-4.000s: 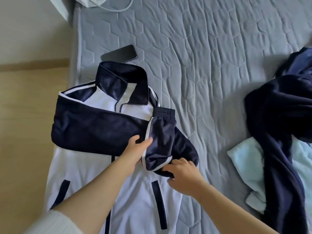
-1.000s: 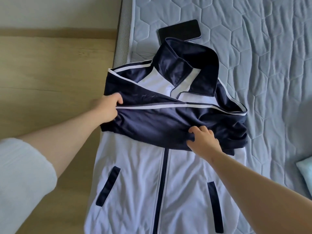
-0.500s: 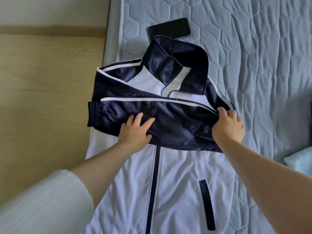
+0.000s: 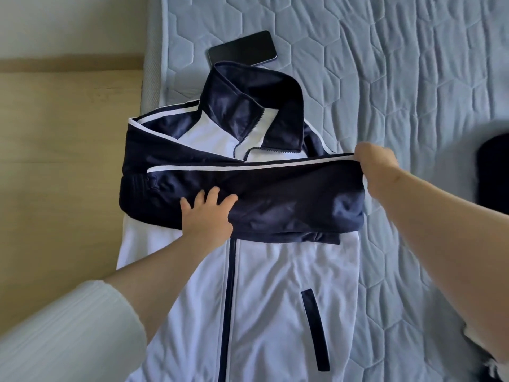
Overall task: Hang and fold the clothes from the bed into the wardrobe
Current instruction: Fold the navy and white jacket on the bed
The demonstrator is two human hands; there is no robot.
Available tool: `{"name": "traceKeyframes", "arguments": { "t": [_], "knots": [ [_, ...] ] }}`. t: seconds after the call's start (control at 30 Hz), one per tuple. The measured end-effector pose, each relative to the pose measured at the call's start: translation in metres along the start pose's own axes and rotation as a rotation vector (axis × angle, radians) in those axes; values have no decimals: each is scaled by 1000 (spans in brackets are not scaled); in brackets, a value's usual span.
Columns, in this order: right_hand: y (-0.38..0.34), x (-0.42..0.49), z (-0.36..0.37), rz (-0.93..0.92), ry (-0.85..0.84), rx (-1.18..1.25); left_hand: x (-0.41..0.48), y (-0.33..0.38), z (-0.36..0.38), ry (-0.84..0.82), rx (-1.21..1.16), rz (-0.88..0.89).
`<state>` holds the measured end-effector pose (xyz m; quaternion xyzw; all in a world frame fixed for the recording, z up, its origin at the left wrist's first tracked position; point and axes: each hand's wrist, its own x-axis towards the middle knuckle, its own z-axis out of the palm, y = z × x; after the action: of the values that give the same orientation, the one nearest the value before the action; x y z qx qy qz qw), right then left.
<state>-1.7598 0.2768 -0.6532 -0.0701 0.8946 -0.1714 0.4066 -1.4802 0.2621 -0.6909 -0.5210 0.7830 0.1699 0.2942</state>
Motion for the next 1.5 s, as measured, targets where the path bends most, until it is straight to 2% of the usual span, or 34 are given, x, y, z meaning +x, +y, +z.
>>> {"name": "traceKeyframes", "arguments": {
  "t": [0.07, 0.13, 0.2, 0.27, 0.3, 0.33, 0.37, 0.43, 0.47, 0.53, 0.6, 0.67, 0.73, 0.9, 1.03, 1.1, 1.17, 1.27, 1.33, 1.43, 1.5],
  "knots": [
    [3, 5, -3, -141, 123, -54, -1, 8, -1, 4, -36, 11],
    [8, 2, -3, -375, 278, -114, -1, 18, -2, 9, -60, 24],
    [14, -4, 0, -540, 351, -174, 0, 24, -4, -13, -70, 3],
    [24, -4, 3, -661, 340, -406, 1, 25, -4, -46, -71, -30],
    [30, -3, 6, -703, 267, -569, 2, 24, -4, -63, -67, -41],
    [38, -3, 8, -706, 166, -694, 2, 21, -3, -84, -73, -48],
    [43, -4, 11, -630, 76, -751, 2, 18, -3, -112, -97, -51],
    [46, -13, 18, -455, 27, -708, 4, 9, -3, -167, -182, -45],
    [43, -17, 23, -447, 67, -628, 6, 5, -4, -179, -226, -40],
    [30, -23, 35, -568, 134, -508, 10, 1, -8, -180, -308, -40],
    [10, -27, 45, -589, 16, -351, 12, 2, -12, -165, -368, -27],
    [-12, -27, 56, -467, -138, -179, 11, 1, -13, -126, -387, -6],
    [-28, -21, 64, -358, -194, -91, 12, -5, -15, -82, -405, 19],
    [-41, -4, 77, -229, -188, -83, 13, -21, -17, -50, -482, 102],
    [-63, -14, 92, -140, 42, -66, 14, -36, -17, -41, -519, 101],
    [-69, -13, 93, -29, -75, 19, 13, -38, -15, -51, -535, 104],
    [-68, -12, 92, -49, -209, 151, 14, -40, -11, -46, -545, 113],
    [-68, -21, 94, -212, -178, 308, 17, -43, -6, -7, -562, 107],
    [-76, -29, 100, -306, -310, 420, 19, -44, -3, 16, -564, 104],
    [-86, -38, 108, -336, -560, 368, 19, -46, 1, 43, -515, 133],
    [-80, -40, 112, -368, -602, 285, 16, -48, 5, 64, -455, 156]
  ]
}}
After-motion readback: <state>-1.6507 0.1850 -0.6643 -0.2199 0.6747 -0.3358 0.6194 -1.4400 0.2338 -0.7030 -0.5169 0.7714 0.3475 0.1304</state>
